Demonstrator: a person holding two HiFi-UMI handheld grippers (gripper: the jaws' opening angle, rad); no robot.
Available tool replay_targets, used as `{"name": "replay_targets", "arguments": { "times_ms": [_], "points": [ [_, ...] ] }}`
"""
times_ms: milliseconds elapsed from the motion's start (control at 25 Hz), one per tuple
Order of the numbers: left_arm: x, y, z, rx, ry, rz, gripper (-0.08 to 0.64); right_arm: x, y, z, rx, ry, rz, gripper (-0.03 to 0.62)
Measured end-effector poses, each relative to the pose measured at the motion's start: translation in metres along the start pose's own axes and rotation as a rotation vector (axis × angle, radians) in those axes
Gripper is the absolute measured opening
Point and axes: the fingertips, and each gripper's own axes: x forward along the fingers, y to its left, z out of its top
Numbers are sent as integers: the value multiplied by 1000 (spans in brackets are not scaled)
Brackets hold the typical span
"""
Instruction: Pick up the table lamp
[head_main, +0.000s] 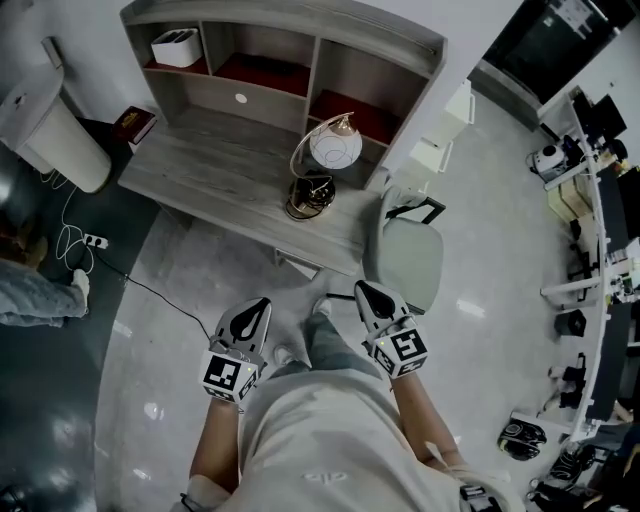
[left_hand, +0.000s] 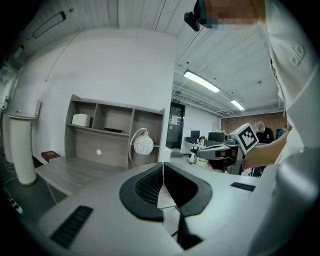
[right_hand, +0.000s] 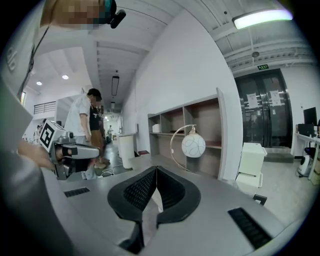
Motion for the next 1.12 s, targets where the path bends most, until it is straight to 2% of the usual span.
{"name": "replay_targets", "arguments": {
  "times_ms": [280, 560, 880, 1120],
  "points": [
    [45, 30, 9, 13, 18, 21, 18, 55, -37, 11, 1, 5, 31, 31],
    [122, 66, 31, 44, 26, 31, 18, 109, -99, 24, 2, 17, 55, 31],
    [209, 88, 55, 79, 47, 49, 20, 137, -177, 19, 69, 19, 57, 31],
    [245, 98, 63, 114, 71, 64, 20, 146, -209, 17, 101, 8, 48, 31]
  ]
}}
